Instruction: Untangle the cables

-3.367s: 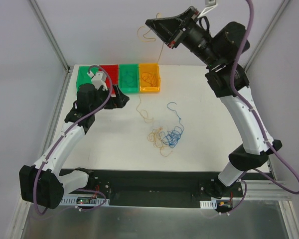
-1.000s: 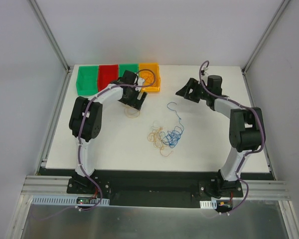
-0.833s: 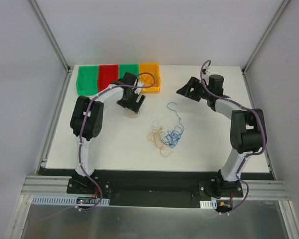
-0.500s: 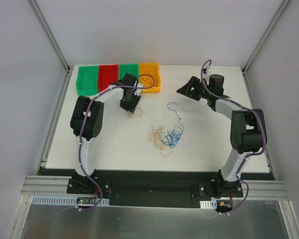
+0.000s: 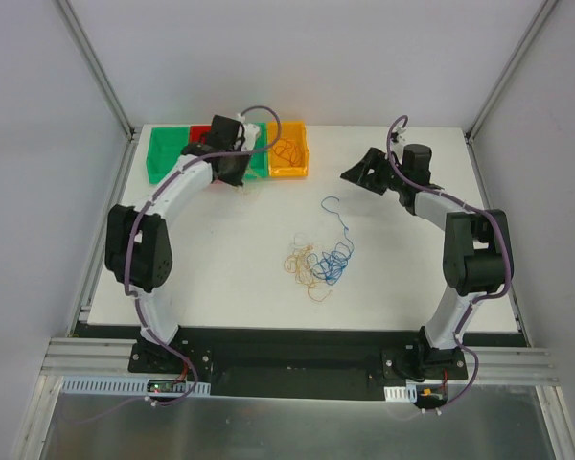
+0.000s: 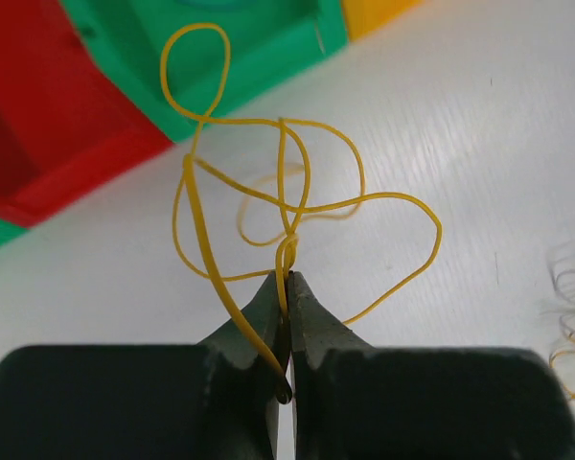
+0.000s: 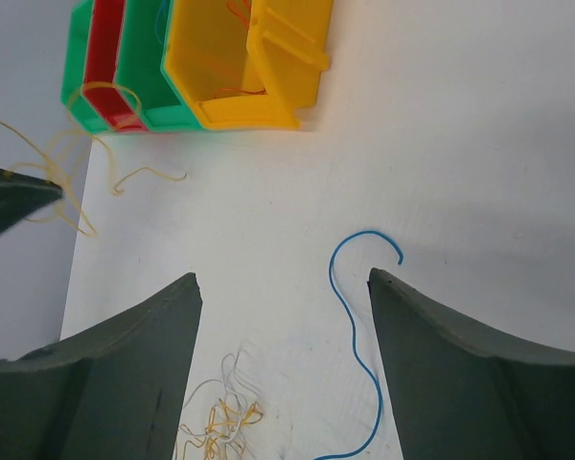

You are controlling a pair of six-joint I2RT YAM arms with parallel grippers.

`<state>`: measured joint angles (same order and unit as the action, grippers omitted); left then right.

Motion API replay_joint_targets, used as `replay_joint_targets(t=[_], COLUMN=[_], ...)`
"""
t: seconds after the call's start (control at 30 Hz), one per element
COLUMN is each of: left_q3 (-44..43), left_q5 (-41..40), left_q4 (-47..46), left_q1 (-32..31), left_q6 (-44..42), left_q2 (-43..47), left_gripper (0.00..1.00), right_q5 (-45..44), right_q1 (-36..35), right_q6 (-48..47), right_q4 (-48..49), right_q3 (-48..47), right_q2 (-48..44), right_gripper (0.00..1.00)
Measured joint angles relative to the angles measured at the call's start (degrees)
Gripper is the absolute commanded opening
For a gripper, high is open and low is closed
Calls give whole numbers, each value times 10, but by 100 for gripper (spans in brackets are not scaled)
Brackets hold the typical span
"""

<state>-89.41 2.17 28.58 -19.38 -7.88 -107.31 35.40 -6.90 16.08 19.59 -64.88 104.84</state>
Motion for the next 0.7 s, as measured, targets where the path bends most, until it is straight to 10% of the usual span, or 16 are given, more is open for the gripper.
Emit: replay_joint_targets(t=[0.7], left_q3=[-220], left_q5=[63], left_q4=[-134], left_q1=[135], left_q6=[149], left_q2=[-134], left_gripper=[0], right_q5=[0], right_q1=[3], right_q6=[2], right_q4=[3], right_q3=[0], right_q2=[0], right_gripper=[73])
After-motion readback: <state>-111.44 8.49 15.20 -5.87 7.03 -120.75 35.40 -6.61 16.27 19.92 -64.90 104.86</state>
